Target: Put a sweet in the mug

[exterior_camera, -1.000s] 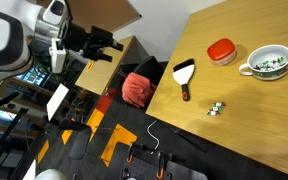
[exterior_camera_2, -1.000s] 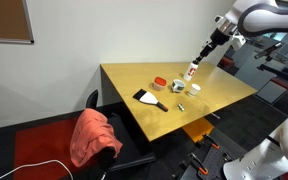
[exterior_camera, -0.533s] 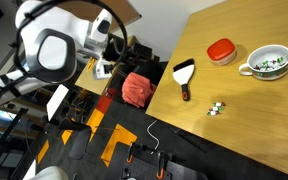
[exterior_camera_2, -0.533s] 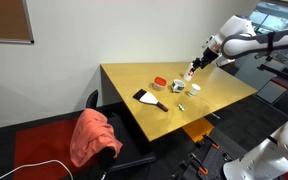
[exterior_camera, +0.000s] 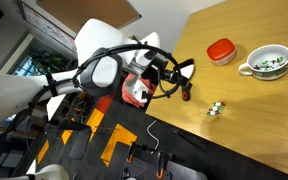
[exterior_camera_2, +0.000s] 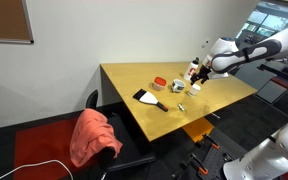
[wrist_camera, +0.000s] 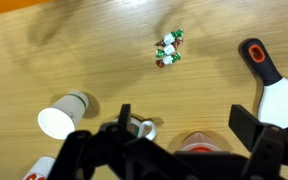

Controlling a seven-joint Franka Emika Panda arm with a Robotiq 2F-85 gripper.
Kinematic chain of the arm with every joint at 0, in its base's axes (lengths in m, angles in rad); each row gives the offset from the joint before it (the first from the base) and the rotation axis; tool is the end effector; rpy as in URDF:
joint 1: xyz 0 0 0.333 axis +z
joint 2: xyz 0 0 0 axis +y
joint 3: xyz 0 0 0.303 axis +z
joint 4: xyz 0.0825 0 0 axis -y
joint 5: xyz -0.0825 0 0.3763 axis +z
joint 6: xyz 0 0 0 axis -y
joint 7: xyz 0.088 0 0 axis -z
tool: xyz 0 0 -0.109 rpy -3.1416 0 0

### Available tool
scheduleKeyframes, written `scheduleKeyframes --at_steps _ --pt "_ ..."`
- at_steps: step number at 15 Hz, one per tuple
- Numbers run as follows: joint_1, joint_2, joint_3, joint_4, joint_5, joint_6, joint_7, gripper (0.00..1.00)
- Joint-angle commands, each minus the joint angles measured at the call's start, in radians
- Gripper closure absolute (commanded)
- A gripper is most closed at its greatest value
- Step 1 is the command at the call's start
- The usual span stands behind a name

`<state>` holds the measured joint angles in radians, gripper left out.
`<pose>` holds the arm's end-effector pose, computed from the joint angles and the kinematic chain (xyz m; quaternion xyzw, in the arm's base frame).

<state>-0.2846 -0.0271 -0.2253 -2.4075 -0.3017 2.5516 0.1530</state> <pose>0.4369 -0.2400 0.3295 0.9698 -0.2099 0.0671 0.1045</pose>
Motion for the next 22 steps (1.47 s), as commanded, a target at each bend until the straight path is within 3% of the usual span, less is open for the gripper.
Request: scheduleKeyframes --at_steps 1,5,7,9,13,16,22 --pt "0.009 0.009 -0.011 0.005 0.001 -0.002 0.007 0.00" --pt "0.009 0.013 -0.011 0.011 0.001 -0.002 0.009 0.00" --pt "0.011 0.040 -0.013 0.006 0.059 0.048 -0.006 0.00" --pt "0.011 0.074 -0.015 0.001 0.150 0.081 -0.059 0.00" --pt "-0.007 0.175 0.007 -0.009 0.416 0.200 -0.310 0.00" --pt "-0.040 0.266 0.042 0.018 0.533 0.242 -0.440 0.00" --pt "-0.119 0.443 0.096 0.103 0.577 0.279 -0.458 0.00"
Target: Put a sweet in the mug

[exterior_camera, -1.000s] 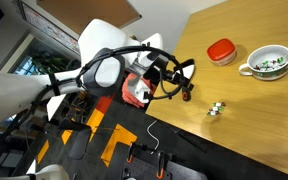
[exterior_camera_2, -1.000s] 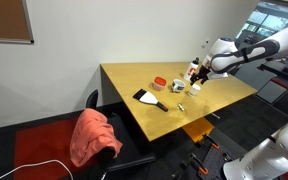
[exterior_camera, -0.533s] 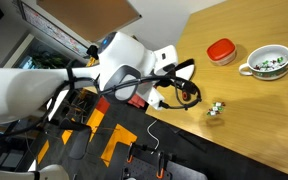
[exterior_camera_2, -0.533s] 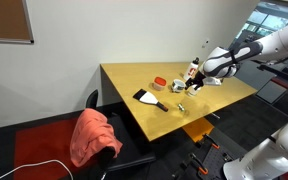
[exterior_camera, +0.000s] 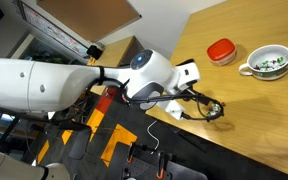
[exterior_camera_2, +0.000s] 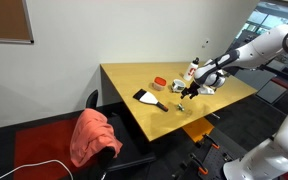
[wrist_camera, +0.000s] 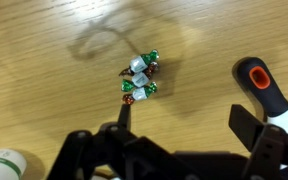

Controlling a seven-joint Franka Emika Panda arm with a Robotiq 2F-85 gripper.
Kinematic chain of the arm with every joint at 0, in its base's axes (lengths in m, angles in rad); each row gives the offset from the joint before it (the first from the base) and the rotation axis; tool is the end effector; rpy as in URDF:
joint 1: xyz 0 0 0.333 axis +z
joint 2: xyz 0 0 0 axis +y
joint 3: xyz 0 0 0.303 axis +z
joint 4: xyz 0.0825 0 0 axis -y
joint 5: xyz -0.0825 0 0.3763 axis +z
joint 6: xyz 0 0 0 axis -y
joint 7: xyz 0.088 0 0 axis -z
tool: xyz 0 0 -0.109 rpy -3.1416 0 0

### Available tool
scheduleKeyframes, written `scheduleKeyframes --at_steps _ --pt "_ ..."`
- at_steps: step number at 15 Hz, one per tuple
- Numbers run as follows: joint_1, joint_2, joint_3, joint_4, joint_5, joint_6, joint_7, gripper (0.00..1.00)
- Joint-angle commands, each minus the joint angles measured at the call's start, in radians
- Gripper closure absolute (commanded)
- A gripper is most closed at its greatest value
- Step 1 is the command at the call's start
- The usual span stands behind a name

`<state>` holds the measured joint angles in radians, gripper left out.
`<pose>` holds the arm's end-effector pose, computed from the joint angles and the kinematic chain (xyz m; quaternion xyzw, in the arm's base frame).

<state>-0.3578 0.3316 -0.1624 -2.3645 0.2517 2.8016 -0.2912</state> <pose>0.4367 -0.2670 0.1917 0.9729 -0.2227 0.0615 0.0020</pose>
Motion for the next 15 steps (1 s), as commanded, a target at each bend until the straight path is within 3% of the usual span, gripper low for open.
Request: scheduleKeyframes --at_steps 1,15 --pt "-0.056 0.111 0.035 0.077 0.016 0.032 -0.002 0.00" --pt "-0.161 0.305 0.068 0.243 0.028 0.070 0.128 0.00"
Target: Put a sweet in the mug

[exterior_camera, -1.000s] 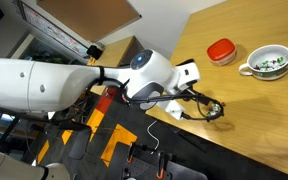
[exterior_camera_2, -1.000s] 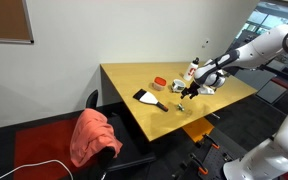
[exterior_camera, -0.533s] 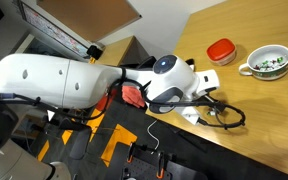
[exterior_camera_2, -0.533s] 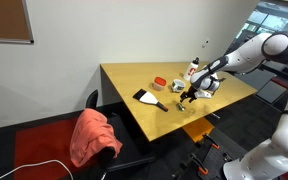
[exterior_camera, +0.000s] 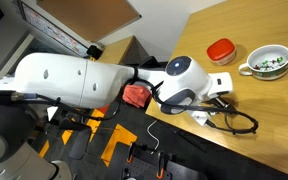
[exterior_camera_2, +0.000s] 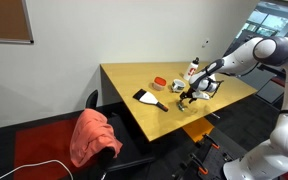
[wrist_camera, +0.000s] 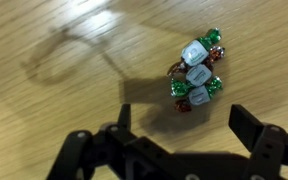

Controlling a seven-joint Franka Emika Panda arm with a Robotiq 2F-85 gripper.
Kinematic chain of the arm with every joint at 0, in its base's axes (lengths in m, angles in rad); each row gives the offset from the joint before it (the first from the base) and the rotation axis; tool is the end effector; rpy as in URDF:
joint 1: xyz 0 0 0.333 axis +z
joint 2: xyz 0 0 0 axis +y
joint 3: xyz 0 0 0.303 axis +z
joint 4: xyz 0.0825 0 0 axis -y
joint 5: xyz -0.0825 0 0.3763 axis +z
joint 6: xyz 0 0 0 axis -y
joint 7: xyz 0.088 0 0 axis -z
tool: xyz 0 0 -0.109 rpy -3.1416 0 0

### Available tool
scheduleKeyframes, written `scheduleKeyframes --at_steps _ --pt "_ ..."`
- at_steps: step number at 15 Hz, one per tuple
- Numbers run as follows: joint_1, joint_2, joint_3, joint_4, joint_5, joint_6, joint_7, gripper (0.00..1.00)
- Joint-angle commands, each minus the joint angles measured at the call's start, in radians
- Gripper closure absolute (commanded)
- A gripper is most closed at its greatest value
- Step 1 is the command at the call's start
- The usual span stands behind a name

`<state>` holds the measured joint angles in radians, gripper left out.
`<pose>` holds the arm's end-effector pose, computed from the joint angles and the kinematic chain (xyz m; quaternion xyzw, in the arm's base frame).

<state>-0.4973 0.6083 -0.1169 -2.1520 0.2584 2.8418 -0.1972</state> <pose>0.4431 -0.3323 0.1170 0.9487 -0.3127 0.0464 0.0083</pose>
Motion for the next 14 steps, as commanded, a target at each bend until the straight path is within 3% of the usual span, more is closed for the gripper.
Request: scheduleKeyframes --at_steps 1,8,10,12,14 --pt "-0.022 0.035 0.023 0.038 0.022 0.032 0.048 0.00" --pt "-0.004 0.085 0.016 0.088 0.036 0.015 0.182 0.00" --pt "0.001 0.095 0.015 0.100 0.037 0.014 0.204 0.15" --pt "0.007 0.103 0.015 0.109 0.037 0.013 0.222 0.40" --pt "0.012 0.110 0.015 0.118 0.036 0.011 0.236 0.52"
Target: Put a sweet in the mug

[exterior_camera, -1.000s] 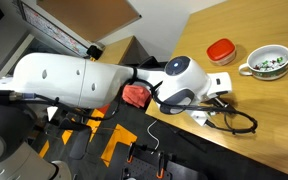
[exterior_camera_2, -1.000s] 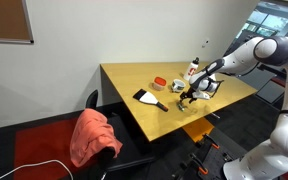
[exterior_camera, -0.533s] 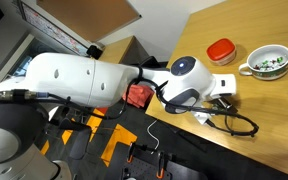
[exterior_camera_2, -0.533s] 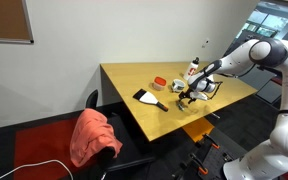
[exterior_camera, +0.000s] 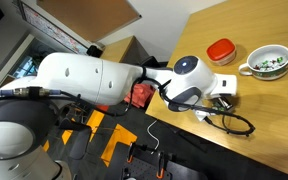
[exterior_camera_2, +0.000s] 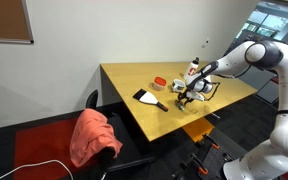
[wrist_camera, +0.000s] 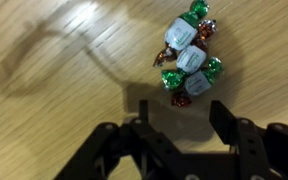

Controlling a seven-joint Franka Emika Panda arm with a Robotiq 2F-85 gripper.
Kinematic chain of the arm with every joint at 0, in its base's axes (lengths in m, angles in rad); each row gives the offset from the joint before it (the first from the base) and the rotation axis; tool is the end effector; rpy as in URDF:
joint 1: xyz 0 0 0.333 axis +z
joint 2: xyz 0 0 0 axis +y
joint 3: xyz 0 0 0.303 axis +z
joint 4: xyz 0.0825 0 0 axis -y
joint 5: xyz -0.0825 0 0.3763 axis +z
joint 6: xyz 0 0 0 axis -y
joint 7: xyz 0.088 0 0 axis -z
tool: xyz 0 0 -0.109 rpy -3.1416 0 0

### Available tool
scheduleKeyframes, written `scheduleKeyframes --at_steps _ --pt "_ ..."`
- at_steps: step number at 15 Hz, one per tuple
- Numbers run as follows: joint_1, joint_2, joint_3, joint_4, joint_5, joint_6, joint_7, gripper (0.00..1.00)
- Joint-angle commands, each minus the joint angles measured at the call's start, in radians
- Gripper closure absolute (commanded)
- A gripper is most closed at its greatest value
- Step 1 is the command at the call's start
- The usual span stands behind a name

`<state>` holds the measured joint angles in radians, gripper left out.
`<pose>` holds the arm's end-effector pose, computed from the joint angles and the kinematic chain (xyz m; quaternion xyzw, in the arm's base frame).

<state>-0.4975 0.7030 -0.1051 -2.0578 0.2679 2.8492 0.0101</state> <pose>0.4622 -0.3375 0.0937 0.9124 -0.4062 0.0504 0.0036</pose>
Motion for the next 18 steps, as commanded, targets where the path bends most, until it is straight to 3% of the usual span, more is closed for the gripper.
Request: scheduleKeyframes --at_steps 1,4,5,9,10,13,18 --pt "0.016 0.018 0.002 0.027 0.026 0.003 0.033 0.56" --pt "0.028 0.027 -0.001 0.035 0.023 0.000 0.052 0.67" --pt "0.033 0.030 -0.003 0.037 0.022 0.000 0.060 0.63" --pt "0.051 0.048 -0.011 0.047 0.014 -0.003 0.068 0.69" --pt "0.056 0.048 -0.015 0.047 0.012 -0.001 0.070 0.86" --pt "0.058 0.038 -0.014 0.040 0.013 0.004 0.066 0.99" --pt "0.057 -0.008 -0.017 0.018 0.016 0.010 0.064 1.00"
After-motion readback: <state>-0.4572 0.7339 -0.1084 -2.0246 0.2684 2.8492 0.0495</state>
